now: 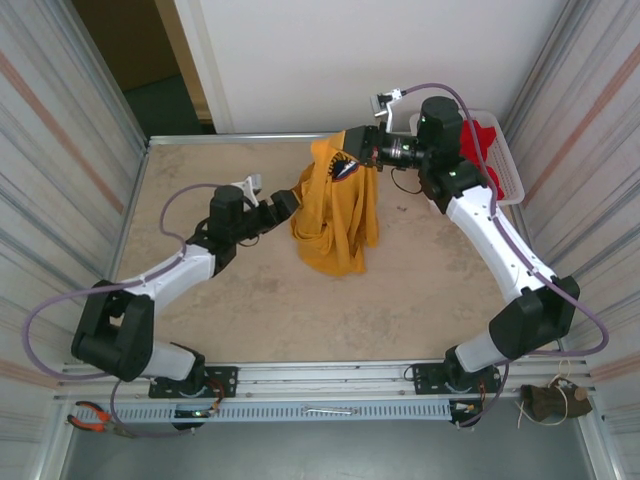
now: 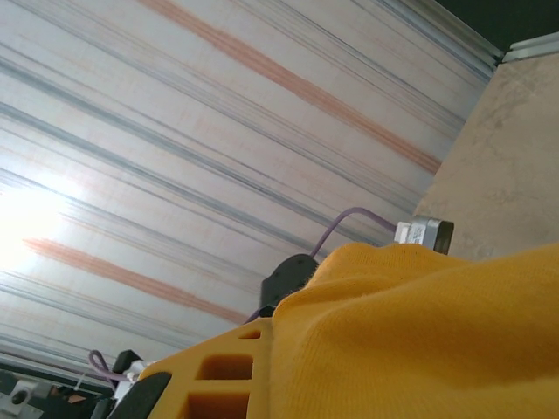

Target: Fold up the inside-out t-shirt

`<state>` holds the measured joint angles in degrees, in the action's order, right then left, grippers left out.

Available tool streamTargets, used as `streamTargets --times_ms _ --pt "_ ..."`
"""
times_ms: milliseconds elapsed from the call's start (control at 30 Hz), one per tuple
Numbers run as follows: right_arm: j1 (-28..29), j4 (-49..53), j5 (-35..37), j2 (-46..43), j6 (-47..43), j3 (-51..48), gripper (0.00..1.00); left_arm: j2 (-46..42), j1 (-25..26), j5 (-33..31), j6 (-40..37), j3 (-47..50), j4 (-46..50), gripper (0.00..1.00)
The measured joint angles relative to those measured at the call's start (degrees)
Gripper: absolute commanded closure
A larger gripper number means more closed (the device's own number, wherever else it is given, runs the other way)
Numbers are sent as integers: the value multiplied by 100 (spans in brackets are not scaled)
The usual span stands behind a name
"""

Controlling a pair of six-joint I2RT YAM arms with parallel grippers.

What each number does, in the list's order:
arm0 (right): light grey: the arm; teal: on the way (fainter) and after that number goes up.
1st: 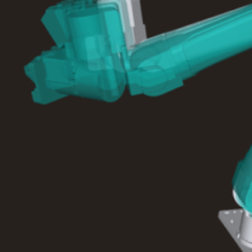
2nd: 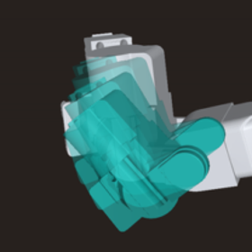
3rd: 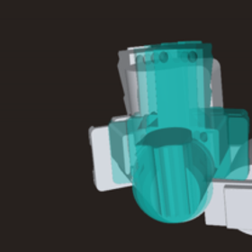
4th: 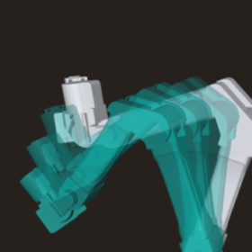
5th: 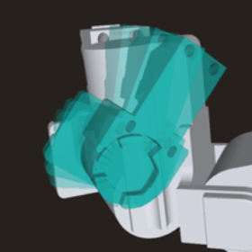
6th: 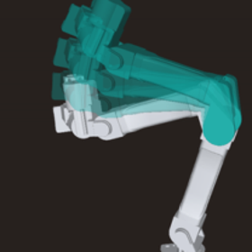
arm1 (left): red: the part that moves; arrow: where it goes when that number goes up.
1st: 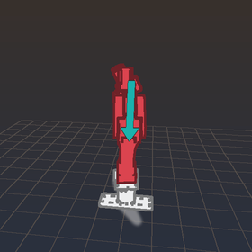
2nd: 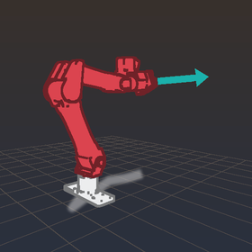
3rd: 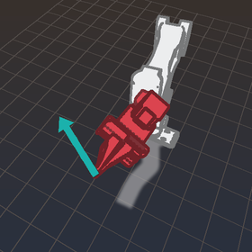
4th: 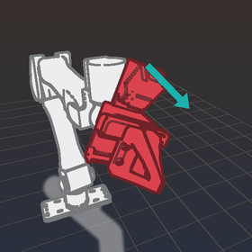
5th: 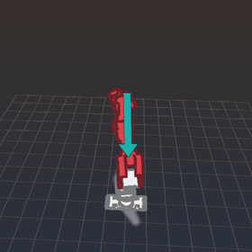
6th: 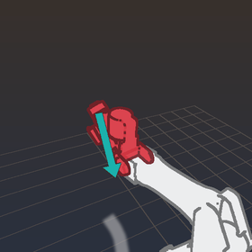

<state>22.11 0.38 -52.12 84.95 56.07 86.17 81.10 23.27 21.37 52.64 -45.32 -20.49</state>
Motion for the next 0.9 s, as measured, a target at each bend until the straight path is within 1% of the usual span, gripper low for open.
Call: streamTargets --times_ms 67,133,167,267,433,467,500,533,567,633,733,833,900 --pt "0 0 0 -81 -4 -118 100 138 -2 -11 -13 -127 4 79" --pt "-26 4 2 -184 -7 -264 100 214 -15 -11 -31 -286 33 98" --pt "-37 2 2 -232 -7 -334 100 227 -37 4 -55 -393 72 100" --pt "-107 -9 4 -374 -7 -533 100 216 -116 11 -186 -723 153 100" --pt "-232 -39 101 -490 -11 -713 100 63 -286 44 -247 -997 337 100" --pt "-247 -33 142 -514 -26 -754 89 42 -321 70 -251 -1071 404 100" --pt "-269 31 245 -542 -79 -802 60 35 -365 109 -264 -1182 485 100" --pt "-278 221 411 -573 -190 -822 40 35 -415 160 -275 -1335 601 100" --pt "-278 490 660 -601 -332 -820 31 35 -457 190 -291 -1486 706 100" --pt "-286 1292 1447 -669 -691 -807 28 35 -557 317 -358 -1954 990 100" --pt "-302 2330 2638 -787 -1032 -894 28 37 -643 562 -509 -2699 1300 100" --pt "-289 3075 3635 -1080 -1207 -1237 27 37 -651 876 -645 -3215 1432 100" --pt "-205 3449 4118 -1246 -1327 -1314 26 37 -649 1086 -715 -3359 1453 100"
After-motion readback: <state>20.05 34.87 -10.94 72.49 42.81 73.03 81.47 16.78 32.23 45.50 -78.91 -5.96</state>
